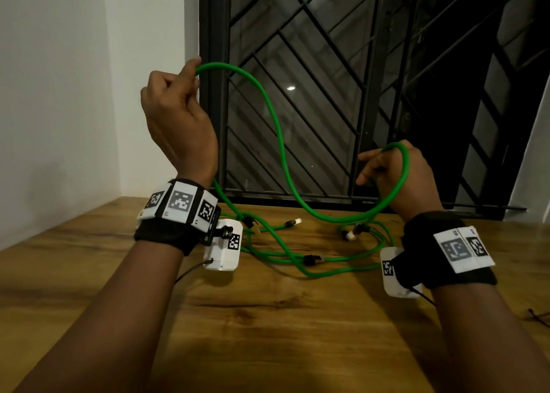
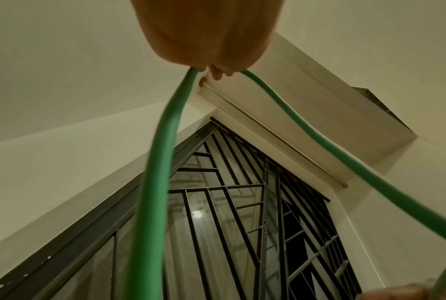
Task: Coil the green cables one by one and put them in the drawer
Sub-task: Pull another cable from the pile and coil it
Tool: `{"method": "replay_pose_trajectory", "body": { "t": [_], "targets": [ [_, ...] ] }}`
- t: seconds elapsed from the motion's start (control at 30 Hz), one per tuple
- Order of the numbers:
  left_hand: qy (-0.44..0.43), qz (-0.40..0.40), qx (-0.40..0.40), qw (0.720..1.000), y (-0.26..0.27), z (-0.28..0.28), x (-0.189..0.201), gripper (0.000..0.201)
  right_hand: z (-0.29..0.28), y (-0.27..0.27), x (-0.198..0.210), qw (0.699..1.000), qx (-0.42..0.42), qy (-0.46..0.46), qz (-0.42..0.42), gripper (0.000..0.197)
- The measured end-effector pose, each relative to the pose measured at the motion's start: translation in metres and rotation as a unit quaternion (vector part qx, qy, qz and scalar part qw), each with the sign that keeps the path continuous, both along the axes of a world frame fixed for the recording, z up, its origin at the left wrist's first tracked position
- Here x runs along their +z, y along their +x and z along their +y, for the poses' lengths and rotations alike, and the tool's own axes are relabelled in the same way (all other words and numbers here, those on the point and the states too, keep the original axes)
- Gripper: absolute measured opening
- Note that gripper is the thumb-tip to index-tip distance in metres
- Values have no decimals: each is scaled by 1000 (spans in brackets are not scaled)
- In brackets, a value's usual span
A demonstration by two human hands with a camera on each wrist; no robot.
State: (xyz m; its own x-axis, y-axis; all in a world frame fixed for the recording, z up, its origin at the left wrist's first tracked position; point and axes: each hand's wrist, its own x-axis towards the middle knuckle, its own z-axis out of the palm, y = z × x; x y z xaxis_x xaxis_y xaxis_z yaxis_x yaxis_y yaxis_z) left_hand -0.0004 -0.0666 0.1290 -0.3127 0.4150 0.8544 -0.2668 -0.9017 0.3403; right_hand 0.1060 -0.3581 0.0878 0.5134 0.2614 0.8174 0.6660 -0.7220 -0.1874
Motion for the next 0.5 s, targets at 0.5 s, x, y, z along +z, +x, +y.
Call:
{"method": "replay_pose_trajectory", "body": {
  "t": [0.5],
  "targets": [
    [-30,270,-473,838,-19,23,8,32,13,-7,0,999,44,19,-26,34]
  ]
}}
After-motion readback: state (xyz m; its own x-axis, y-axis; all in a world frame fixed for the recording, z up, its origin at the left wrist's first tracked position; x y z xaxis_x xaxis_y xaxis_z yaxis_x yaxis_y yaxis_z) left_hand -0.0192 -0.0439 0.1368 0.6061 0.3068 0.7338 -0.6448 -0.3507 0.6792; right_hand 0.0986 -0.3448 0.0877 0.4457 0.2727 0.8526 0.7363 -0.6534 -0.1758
